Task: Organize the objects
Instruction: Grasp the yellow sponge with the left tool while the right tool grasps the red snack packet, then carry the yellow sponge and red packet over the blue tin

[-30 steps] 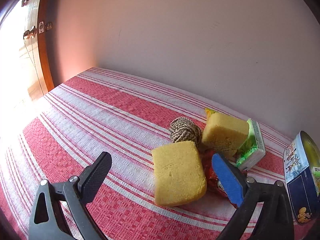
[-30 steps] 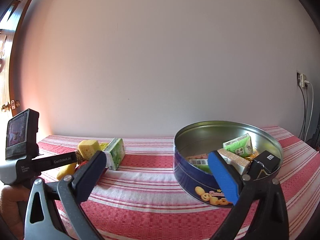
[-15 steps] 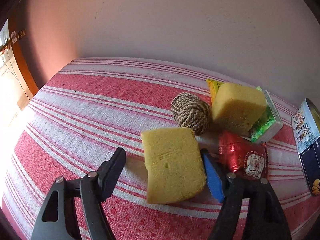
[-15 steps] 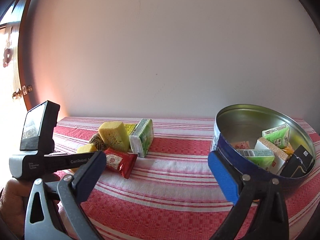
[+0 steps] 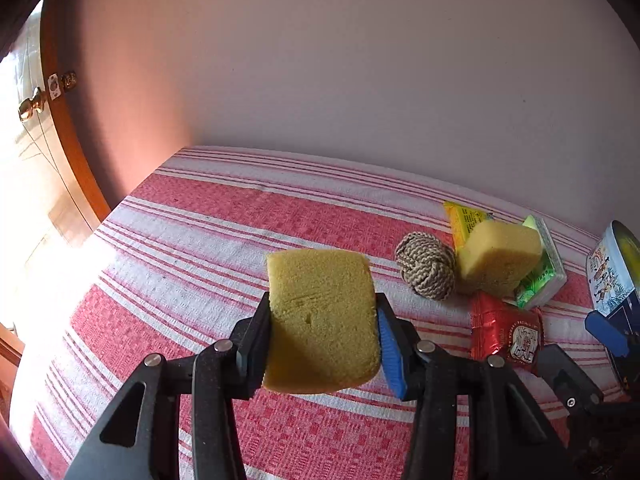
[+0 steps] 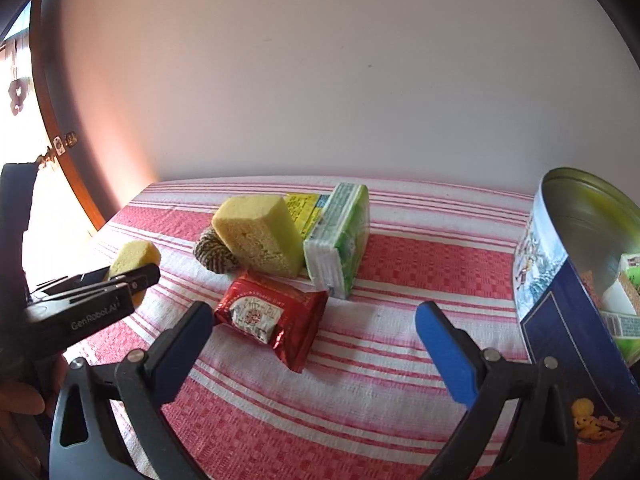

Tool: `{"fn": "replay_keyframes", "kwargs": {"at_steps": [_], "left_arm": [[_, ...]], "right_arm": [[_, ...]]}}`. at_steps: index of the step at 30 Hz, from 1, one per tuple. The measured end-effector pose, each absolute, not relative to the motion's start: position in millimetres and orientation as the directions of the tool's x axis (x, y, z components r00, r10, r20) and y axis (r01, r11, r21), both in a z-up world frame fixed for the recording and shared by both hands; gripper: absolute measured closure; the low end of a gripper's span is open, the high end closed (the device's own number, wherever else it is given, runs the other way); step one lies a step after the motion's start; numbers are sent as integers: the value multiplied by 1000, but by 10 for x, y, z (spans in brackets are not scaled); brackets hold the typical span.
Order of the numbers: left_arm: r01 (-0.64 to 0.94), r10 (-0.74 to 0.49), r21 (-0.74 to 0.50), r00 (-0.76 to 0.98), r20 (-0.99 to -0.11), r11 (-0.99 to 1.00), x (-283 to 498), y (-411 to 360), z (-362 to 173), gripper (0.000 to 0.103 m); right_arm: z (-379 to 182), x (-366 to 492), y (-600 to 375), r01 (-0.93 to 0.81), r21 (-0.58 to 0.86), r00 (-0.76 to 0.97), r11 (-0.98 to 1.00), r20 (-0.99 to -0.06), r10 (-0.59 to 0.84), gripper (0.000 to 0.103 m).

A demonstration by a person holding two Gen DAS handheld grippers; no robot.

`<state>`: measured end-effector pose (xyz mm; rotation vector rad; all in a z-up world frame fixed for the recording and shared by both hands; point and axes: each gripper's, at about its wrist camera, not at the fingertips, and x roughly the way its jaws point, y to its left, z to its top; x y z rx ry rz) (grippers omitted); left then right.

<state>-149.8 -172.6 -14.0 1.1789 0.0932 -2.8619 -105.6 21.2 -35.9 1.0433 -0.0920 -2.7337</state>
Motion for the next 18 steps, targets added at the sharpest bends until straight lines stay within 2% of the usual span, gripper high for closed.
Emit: {"fn": "replay_keyframes", "kwargs": {"at_steps": [4, 8, 11, 13, 15, 18], "left_arm": [[137, -95, -9, -730, -677, -991, -1503, -1851, -81, 54], [139, -91, -13, -716, -692, -990, -1556, -1855, -116, 54], [137, -101, 3, -713, -694, -991, -1567, -1830, -134, 54], [134, -101, 8, -711, -696, -991, -1611, -1855, -171, 53], [130, -101, 11, -711, -696, -991, -1587, -1827, -176, 53], [124, -103, 21, -708, -698, -992, -1544, -1775, -192, 53]], "right_arm": [[-449, -1250, -18, 221, 114, -669, -969, -705, -236, 0], [-563, -1432, -178, 182, 138, -622, -974, -751, -223, 5], [-613, -1477, -259, 175, 105, -600, -979, -777, -191, 18], [-620, -1453, -287, 186, 60, -603, -981, -781, -162, 33], [-617, -1421, -257, 188, 55, -608, -981, -778, -161, 43], [-617, -1372, -147, 193, 97, -608, -976, -769, -196, 47]]}}
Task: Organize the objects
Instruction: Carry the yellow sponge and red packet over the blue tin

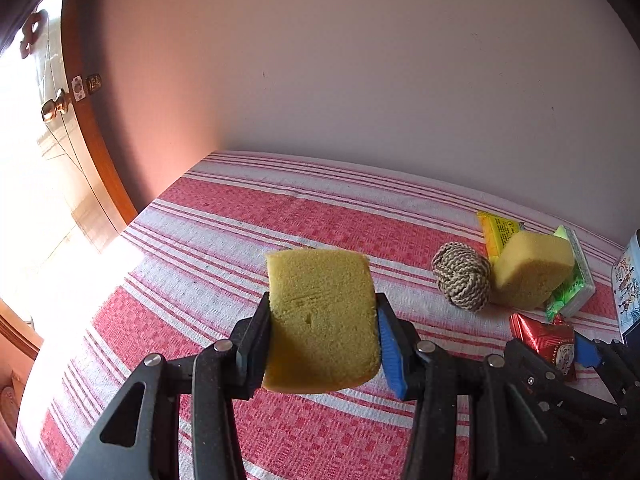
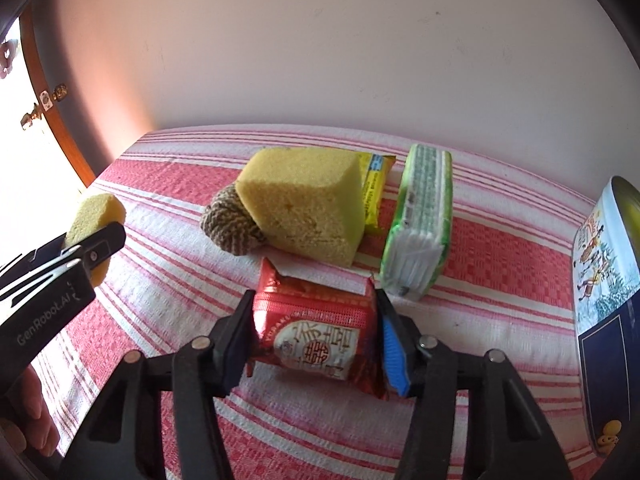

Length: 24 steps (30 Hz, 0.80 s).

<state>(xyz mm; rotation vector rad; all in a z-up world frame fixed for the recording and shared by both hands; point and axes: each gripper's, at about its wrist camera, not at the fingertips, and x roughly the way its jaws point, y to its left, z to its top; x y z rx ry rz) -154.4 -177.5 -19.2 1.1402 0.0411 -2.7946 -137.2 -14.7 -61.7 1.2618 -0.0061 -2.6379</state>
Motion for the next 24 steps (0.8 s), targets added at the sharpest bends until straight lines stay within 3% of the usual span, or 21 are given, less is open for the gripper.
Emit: {"fn": "replay_keyframes", "kwargs": {"at_steps": [7, 13, 24], "left_arm": [[80, -46, -14, -696, -717, -997, -1535, -1720, -266, 53], [17, 24, -52, -730, -684, -998, -1446, -1571, -230, 53], [-16, 39, -48, -855, -517, -999, -1102, -1202, 8, 53]], "right_arm": [[-533, -1050, 158, 186, 149, -646, -971, -726, -235, 49], [-354, -678, 401, 158, 100, -748, -982, -637, -185, 49], [100, -137, 628, -35, -165, -945, -986, -316, 86, 49]]}}
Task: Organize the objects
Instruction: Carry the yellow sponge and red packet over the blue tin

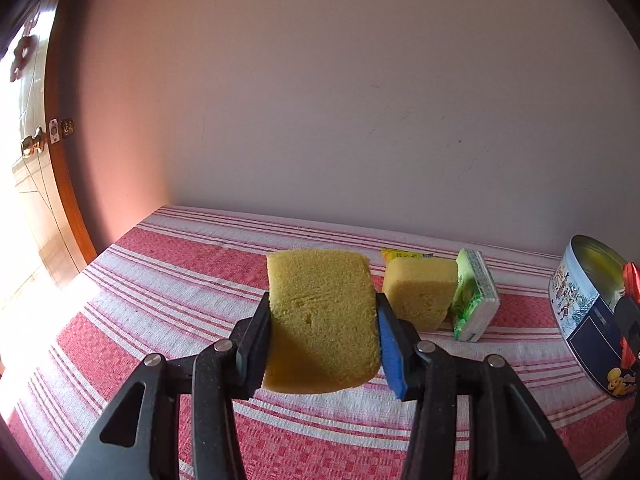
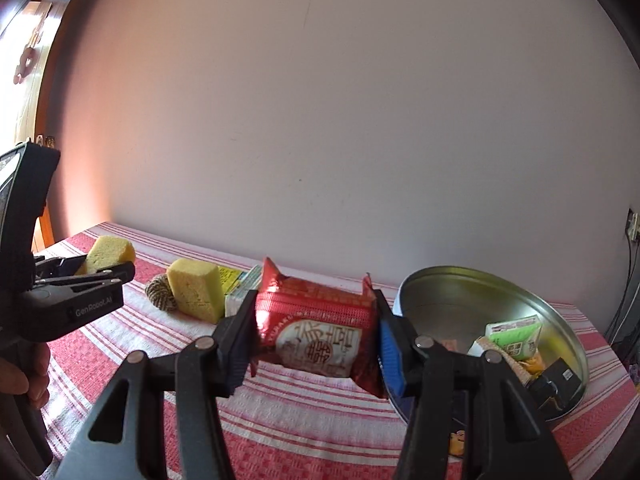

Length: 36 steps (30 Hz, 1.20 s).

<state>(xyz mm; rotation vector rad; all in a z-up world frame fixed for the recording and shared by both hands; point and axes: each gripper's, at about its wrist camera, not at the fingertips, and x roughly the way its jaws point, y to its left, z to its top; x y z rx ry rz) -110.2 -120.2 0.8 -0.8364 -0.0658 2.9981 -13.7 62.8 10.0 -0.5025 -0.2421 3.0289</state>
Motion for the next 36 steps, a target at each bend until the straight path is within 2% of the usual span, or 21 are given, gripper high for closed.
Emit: {"fn": "replay_keyframes", "kwargs": {"at_steps": [9, 22, 36], "left_arm": [[20, -2, -31, -870, -494, -999, -920, -972, 23, 53], [-52, 69, -49, -887, -457, -997, -634, -256, 160, 53], [-162, 147, 0, -894, -424, -987, -501, 498, 315, 53]], "right_arm": [[237, 98, 859, -65, -164, -964, -984, -244, 104, 49], [414, 377, 1448, -151, -151, -966, -977, -186, 178, 49], [591, 567, 2229, -283, -138, -945, -949, -132, 301, 49]]}}
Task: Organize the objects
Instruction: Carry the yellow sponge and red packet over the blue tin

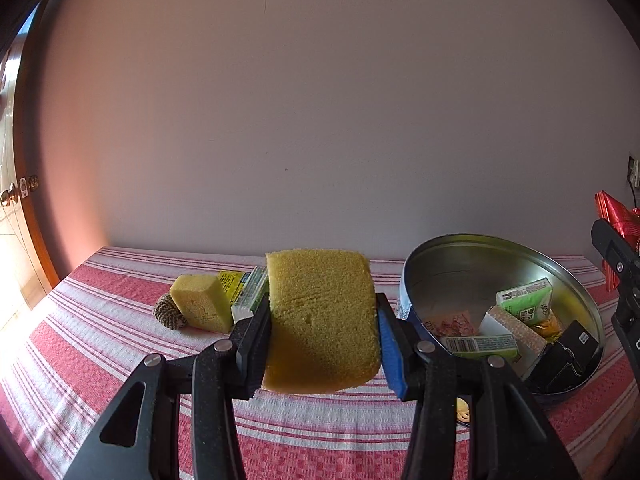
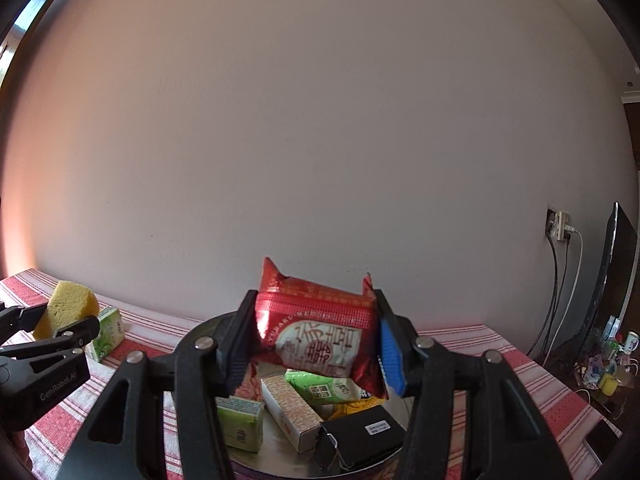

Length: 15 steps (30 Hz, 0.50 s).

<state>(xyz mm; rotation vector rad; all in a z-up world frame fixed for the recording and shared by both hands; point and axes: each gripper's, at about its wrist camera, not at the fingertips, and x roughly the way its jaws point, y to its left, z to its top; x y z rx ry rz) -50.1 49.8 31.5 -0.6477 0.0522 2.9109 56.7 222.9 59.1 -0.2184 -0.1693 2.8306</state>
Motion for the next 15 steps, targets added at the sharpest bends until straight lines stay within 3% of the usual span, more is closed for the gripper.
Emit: {"fn": "replay_keyframes", "kwargs": {"at_steps": [15], "left_arm": [[-266, 237, 5, -869, -434, -964, -493, 1259, 378, 54]], "right_arm": [[492, 351, 2723, -380, -149, -899, -913, -173, 402, 49]]}}
